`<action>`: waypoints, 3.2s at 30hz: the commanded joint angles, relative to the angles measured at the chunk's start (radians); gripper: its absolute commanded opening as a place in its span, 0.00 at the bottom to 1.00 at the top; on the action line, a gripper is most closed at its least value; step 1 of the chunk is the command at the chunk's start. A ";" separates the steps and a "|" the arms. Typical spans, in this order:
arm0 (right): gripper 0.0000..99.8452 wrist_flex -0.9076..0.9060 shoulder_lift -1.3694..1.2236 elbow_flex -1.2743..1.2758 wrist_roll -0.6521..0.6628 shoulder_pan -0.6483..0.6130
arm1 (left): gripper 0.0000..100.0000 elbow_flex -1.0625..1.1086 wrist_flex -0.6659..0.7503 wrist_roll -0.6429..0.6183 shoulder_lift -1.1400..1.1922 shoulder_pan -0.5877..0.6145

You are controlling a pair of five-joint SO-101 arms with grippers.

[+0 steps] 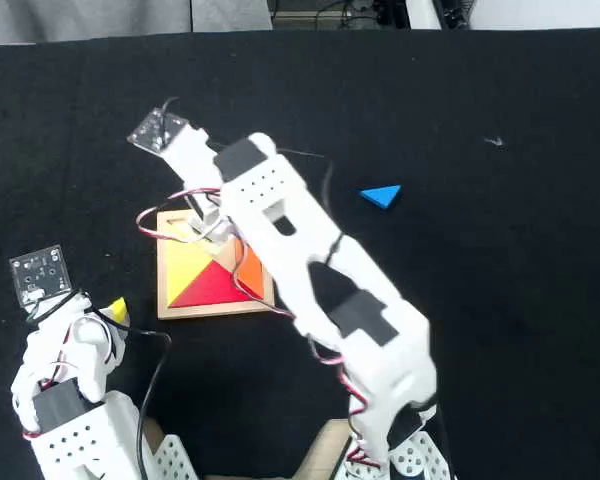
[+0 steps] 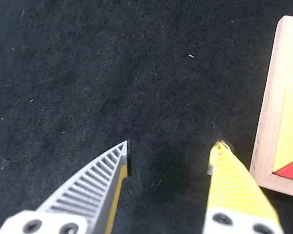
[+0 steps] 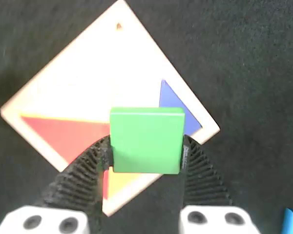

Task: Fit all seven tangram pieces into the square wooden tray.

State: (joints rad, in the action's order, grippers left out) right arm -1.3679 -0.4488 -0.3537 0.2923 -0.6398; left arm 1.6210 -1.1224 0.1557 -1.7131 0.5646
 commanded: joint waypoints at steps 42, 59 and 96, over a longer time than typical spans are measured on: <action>0.01 -0.087 -0.200 -0.371 -0.071 0.048 | 0.27 -0.024 0.005 0.006 -0.009 0.004; 0.01 -0.336 -0.114 -0.668 -0.054 0.152 | 0.27 -0.022 0.006 0.005 -0.009 0.004; 0.01 0.776 0.748 1.288 -0.160 0.522 | 0.27 0.001 0.032 0.003 -0.009 -0.051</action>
State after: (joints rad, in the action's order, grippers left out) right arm -0.7250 0.3230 0.9030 0.1603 -0.1381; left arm 1.6333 -1.1101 0.1557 -1.7131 0.5278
